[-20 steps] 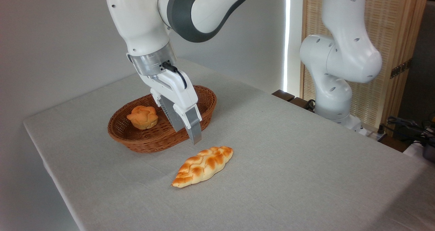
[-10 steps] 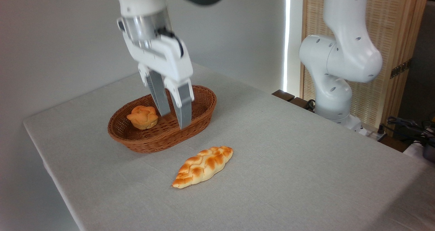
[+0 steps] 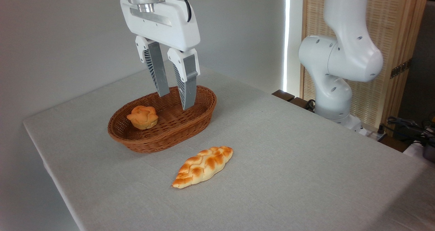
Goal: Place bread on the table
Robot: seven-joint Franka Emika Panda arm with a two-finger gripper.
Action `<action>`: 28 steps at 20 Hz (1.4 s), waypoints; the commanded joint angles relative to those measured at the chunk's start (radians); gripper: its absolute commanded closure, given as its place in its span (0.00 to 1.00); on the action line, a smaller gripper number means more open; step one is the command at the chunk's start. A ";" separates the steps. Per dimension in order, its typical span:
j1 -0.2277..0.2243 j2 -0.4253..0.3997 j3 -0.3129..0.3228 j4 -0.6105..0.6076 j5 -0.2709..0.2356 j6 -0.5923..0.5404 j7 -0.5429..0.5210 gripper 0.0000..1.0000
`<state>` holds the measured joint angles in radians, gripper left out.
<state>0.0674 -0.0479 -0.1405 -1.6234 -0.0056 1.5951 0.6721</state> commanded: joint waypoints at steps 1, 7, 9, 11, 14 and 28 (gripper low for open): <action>-0.009 0.022 0.015 0.034 -0.017 -0.032 0.030 0.00; -0.079 0.034 0.094 0.036 -0.019 -0.032 0.030 0.00; -0.081 0.034 0.096 0.036 -0.019 -0.032 0.030 0.00; -0.084 0.034 0.096 0.036 -0.017 -0.032 0.030 0.00; -0.101 0.033 0.101 0.036 -0.014 -0.032 0.030 0.00; -0.175 0.033 0.168 0.036 -0.017 -0.052 0.030 0.00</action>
<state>-0.0920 -0.0235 0.0102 -1.6129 -0.0069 1.5756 0.6830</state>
